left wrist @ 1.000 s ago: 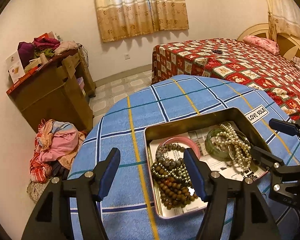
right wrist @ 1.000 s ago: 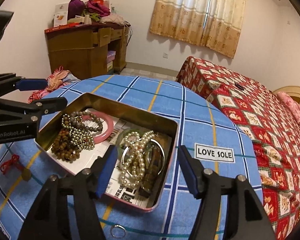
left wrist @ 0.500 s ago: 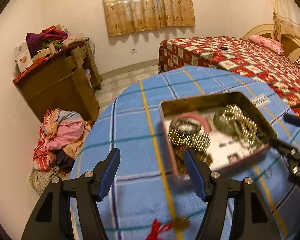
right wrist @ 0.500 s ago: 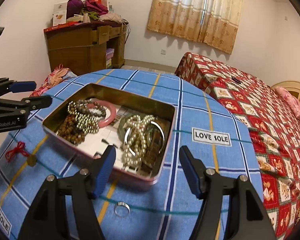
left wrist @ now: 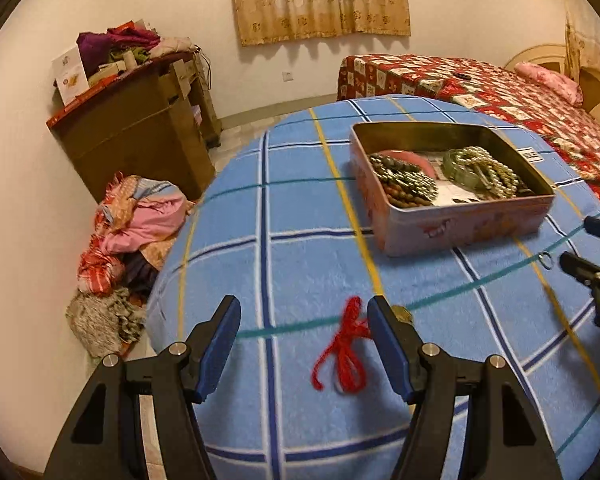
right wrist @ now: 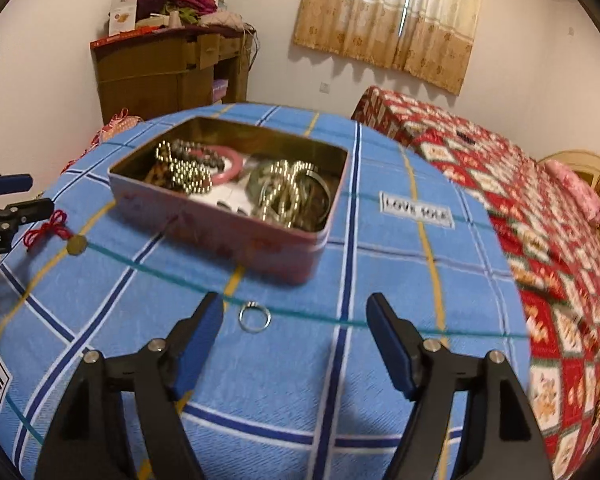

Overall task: Organize jewelry
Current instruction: 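Move the left tool toward the red string while the right tool approaches the silver ring, then grasp the red string with gold coin with the left tool while the right tool grasps the silver ring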

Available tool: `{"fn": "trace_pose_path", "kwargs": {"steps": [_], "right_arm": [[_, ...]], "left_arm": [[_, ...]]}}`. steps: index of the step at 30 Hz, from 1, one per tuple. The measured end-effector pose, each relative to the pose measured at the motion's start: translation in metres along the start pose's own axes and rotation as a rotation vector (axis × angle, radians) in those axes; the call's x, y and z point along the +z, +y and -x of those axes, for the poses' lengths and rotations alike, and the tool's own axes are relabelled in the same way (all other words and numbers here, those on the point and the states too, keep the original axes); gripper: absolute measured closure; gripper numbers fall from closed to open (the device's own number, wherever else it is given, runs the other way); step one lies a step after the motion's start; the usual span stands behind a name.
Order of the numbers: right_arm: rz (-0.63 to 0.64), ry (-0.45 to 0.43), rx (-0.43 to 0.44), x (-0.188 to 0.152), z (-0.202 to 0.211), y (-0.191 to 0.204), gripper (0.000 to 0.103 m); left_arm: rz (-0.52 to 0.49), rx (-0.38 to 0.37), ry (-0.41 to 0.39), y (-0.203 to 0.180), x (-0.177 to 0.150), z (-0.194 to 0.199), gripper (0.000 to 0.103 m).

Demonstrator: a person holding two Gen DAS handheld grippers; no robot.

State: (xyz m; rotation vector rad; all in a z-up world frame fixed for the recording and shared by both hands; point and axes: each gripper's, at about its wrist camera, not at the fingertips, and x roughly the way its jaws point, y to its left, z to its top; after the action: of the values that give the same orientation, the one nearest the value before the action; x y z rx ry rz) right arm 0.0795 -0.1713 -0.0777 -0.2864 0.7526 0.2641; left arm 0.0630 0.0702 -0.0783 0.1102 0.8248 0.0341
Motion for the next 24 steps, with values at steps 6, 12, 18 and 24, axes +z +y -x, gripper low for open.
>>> {"fn": "trace_pose_path", "kwargs": {"steps": [6,12,18,24], "right_arm": [[0.011,0.016,-0.001,-0.007,-0.003,0.005,0.027],[0.007,0.027,0.004,-0.011,-0.007,0.006,0.027],[0.008,0.073,0.023,-0.009,-0.015,0.007,0.027],[-0.001,0.102,0.049,-0.009,-0.019,0.007,0.029]], "left_arm": [[-0.026,-0.026,0.024,-0.013,-0.014,-0.005,0.037],[0.0,-0.069,0.03,-0.008,-0.016,-0.011,0.067],[-0.027,-0.108,0.023,-0.016,-0.015,-0.01,0.097],[-0.028,-0.101,0.017,-0.013,-0.014,-0.01,0.098]]}}
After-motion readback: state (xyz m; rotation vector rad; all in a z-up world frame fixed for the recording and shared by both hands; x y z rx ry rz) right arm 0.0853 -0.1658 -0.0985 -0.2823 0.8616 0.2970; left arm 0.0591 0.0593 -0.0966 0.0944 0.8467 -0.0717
